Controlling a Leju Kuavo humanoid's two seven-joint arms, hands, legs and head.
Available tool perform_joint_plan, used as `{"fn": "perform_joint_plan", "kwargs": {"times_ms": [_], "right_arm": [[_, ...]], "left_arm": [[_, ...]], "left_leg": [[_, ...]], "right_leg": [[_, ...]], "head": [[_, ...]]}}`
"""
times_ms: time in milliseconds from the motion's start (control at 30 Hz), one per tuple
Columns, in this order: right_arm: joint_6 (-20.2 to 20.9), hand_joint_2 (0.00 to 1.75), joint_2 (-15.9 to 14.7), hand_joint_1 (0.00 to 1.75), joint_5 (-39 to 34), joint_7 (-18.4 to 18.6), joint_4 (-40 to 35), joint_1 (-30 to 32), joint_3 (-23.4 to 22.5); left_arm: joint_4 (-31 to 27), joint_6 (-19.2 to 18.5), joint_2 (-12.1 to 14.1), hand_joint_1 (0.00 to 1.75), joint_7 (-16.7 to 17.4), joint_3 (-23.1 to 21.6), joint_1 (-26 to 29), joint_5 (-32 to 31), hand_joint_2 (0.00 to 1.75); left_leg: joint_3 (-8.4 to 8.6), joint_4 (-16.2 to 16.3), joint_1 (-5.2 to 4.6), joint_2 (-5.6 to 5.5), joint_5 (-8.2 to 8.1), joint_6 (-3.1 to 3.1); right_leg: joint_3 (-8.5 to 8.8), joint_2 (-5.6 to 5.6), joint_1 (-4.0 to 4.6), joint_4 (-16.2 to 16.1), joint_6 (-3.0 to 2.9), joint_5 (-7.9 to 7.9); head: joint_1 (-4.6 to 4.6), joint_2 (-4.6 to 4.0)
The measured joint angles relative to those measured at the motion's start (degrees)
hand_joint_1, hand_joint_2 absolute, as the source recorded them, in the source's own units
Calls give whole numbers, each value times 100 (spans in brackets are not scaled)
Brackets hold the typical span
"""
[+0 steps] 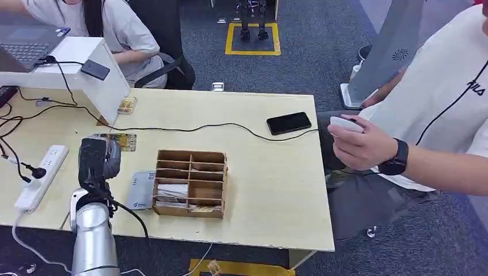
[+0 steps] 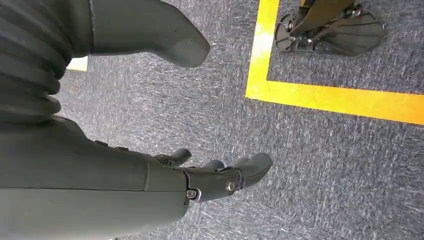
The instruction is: Pass the card to the sensor for recognition and then transmit it.
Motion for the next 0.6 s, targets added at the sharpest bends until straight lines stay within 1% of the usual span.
{"fn": "perform_joint_plan", "kwargs": {"times_ms": [33, 100, 200, 333, 467, 600], "right_arm": [[-4, 175, 2, 0, 6, -2, 4, 1, 13], [-4, 175, 2, 0, 46, -4, 9, -1, 44], [4, 175, 2, 0, 83, -4, 11, 2, 85], [11, 175, 2, 0, 140, -13, 20, 5, 179], [2, 175, 2, 0, 175, -90, 24, 6, 234], [2, 175, 0, 0, 175, -76, 26, 10, 286]], "left_arm": [[-39, 160, 22, 175, -130, -61, -32, -219, 175], [-61, 374, 68, 175, -284, -166, -89, -625, 175], [-61, 910, 155, 175, -529, -301, -146, -1460, 175], [-41, 1441, 316, 175, -686, -456, -234, -2202, 175], [63, 1608, 448, 175, -688, -513, -372, -2431, 175], [219, 1671, 597, 175, -651, -540, -516, -2600, 175]], "left_leg": [[0, 0, 0, 0, 0, 0], [0, 0, 0, -1, 0, 0], [0, 0, 0, 0, 0, 0], [0, 0, 0, 1, 0, 0], [1, 0, 0, 1, 0, 0], [1, 0, 0, 3, 1, 0]], "right_leg": [[0, 0, 0, 0, 0, 0], [0, 0, 0, 0, 0, 0], [-1, 0, 0, 0, 0, 0], [-2, 1, 0, 0, 0, 0], [-2, 1, 1, 0, 0, 0], [-2, 3, 0, 1, -1, 0]], "head": [[2, 0], [2, 0], [2, 0], [2, 0], [2, 0], [2, 0]]}}
